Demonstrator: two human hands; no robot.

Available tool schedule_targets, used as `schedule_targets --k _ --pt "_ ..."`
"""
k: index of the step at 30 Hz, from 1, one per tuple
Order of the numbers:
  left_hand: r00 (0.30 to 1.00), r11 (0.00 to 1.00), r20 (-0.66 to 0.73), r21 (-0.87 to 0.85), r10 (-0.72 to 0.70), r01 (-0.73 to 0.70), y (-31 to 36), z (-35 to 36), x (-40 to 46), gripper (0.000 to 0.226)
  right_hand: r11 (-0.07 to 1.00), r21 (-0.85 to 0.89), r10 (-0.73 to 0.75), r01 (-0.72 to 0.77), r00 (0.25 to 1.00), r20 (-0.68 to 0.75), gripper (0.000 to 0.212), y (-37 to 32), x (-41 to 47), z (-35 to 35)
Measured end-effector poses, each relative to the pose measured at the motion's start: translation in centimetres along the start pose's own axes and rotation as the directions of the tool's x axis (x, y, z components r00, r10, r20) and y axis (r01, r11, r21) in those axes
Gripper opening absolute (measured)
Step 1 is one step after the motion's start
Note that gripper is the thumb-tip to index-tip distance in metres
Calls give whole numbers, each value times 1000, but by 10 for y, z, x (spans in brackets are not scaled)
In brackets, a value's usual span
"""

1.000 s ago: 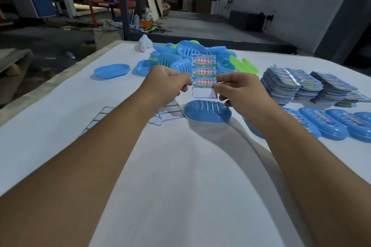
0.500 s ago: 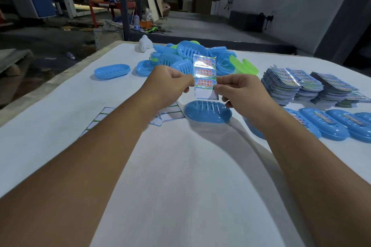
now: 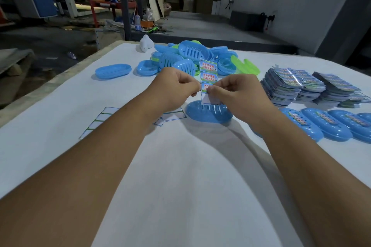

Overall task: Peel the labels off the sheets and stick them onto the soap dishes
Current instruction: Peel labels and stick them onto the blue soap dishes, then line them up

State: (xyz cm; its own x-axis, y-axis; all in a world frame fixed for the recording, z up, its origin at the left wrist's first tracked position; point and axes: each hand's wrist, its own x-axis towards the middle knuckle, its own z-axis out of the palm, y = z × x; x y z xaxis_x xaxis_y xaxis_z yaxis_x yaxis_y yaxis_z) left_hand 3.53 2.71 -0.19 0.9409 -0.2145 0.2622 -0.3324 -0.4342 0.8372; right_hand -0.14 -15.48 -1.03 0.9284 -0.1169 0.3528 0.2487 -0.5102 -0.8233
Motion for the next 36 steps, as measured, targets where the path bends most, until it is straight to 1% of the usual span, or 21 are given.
schedule_targets --k 5,7,11,15,24,28,36 --pt "999 999 10 -10 50 -50 -1 4 -2 16 998 -64 -20 20 1000 2 18 -8 -4 3" --pt "998 998 0 -12 64 -64 0 6 -4 16 996 -90 -18 19 1000 11 16 -11 -6 5" --pt "996 996 -3 39 85 -85 1 8 -6 19 996 -92 23 -22 1000 12 19 -14 -9 7" --pt "995 994 5 33 104 -104 1 11 -7 21 995 -84 51 -50 999 2 20 -15 -10 7" --pt "993 991 0 67 120 -119 2 13 -8 18 991 -116 67 -68 998 -12 24 -16 -10 7" --pt "994 993 -4 58 106 -105 3 14 -8 13 995 -75 68 -68 998 -3 25 -15 -9 7" --pt "994 991 -62 98 94 -87 -1 14 -4 19 991 19 130 -130 991 14 24 -14 -7 2"
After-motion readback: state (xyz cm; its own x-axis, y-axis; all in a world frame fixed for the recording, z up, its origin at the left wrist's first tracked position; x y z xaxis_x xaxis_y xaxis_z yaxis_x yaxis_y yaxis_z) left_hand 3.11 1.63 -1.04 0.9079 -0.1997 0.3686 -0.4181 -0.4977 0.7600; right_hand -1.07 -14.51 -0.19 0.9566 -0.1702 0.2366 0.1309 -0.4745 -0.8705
